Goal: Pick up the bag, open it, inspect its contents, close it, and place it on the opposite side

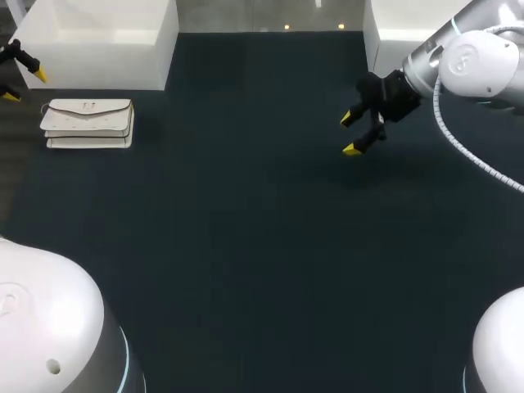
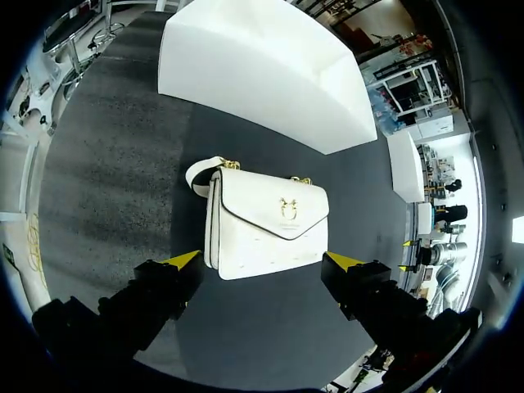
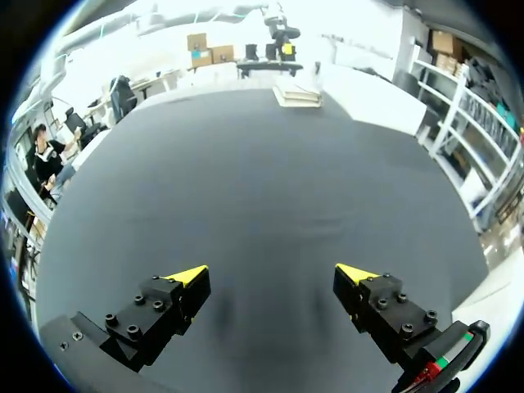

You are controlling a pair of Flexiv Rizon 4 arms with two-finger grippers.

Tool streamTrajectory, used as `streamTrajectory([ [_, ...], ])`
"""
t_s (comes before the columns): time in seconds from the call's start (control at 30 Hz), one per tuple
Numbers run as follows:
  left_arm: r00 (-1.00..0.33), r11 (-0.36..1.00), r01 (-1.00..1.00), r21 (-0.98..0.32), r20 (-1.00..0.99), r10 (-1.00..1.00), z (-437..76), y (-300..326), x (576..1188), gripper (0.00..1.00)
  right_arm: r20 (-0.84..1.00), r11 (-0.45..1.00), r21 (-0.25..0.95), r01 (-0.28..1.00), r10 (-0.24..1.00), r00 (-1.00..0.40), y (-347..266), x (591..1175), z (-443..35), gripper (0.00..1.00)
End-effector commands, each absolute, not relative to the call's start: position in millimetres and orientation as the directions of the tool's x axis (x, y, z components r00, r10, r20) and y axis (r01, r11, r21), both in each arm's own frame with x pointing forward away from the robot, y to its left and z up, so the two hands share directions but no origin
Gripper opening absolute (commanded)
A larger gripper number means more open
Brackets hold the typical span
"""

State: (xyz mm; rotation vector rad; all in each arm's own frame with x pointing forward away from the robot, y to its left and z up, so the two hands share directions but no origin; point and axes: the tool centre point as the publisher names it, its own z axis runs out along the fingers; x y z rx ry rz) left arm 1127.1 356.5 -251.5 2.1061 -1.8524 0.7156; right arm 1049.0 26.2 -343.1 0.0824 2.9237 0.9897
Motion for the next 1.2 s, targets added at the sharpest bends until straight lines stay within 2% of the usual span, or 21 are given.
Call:
streamTrajectory([
  [0.03,0.067,-0.153,-0.981,-0.117,0.539,-0.84,-260,365,1137,1.0,-0.023,0.793,0.608,0.033,0.059,-0.998,26,1052,-343,1.0],
  [0.8,0.102,-0.168,-0.984,-0.054,0.6,-0.794,-321,365,1155,1.0,-0.023,0.793,0.608,0.033,0.059,-0.998,26,1052,-343,1.0],
  [0.93,0.104,-0.167,-0.985,-0.048,0.606,-0.789,-325,362,1155,0.92,-0.023,0.793,0.608,0.033,0.059,-0.998,26,1052,-343,1.0],
  [0.97,0.105,-0.166,-0.985,-0.044,0.608,-0.787,-326,362,1154,0.78,-0.023,0.793,0.608,0.033,0.059,-0.998,26,1052,-343,1.0],
  [1.0,0.106,-0.165,-0.986,-0.04,0.613,-0.783,-327,362,1154,0.75,-0.023,0.793,0.608,0.033,0.059,-0.998,26,1052,-343,1.0],
  [1.13,0.103,-0.155,-0.987,-0.03,0.622,-0.776,-332,357,1153,0.76,-0.023,0.793,0.608,0.033,0.059,-0.998,26,1052,-343,1.0],
  [1.2,0.102,-0.151,-0.988,-0.025,0.625,-0.774,-334,355,1153,0.71,-0.023,0.793,0.608,0.033,0.059,-0.998,26,1052,-343,1.0],
])
